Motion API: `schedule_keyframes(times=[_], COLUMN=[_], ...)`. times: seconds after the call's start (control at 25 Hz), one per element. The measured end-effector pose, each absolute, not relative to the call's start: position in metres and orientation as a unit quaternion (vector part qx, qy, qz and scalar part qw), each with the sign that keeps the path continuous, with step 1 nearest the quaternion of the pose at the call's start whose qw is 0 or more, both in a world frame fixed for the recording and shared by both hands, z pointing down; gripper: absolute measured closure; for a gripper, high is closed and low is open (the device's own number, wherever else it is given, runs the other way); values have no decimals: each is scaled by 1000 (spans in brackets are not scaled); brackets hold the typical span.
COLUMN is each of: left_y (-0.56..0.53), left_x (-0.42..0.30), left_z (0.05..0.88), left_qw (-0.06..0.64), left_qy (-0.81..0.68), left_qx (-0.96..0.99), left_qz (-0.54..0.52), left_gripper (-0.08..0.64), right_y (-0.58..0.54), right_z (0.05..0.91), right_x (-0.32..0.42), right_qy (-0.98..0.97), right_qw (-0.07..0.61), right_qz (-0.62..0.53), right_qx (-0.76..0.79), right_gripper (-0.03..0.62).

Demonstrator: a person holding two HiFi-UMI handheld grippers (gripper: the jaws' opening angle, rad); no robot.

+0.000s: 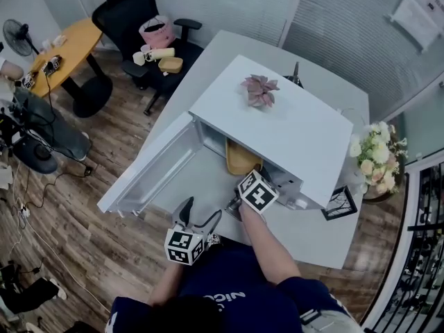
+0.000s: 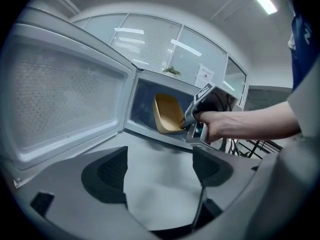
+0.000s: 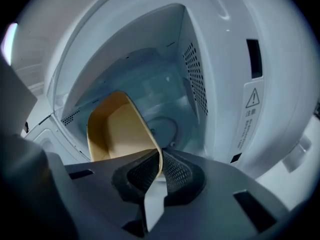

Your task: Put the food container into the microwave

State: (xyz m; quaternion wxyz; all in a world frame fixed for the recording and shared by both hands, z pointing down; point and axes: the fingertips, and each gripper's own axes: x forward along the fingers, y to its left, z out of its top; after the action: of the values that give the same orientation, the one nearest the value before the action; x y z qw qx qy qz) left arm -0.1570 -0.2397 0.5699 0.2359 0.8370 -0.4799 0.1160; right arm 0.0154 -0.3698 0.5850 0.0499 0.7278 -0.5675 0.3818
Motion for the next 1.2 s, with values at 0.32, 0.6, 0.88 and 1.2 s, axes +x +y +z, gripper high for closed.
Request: schedule_keyframes(times=[0.32, 0.6, 0.88, 1.2], left_y=[-241, -244, -247, -244], left_x=[-160, -165, -165, -169], left_z=[571, 574, 574, 579], left_qw=[244, 248, 255, 260], left_qy=[-487, -491, -487, -491], left_qx=[831, 826, 826, 821], left_qz=[117, 125, 126, 130], left_gripper=[170, 170, 170, 170], right_y=[-397, -413, -422, -433], right_z=[587, 593, 596, 587], right_x=[29, 34, 36, 25], right_qy=[-548, -541, -557, -602], right_qw=[12, 11, 59, 74], right_qz=[370, 355, 315, 271], right_qx=[750, 762, 766, 748], right_gripper=[563, 561, 539, 404])
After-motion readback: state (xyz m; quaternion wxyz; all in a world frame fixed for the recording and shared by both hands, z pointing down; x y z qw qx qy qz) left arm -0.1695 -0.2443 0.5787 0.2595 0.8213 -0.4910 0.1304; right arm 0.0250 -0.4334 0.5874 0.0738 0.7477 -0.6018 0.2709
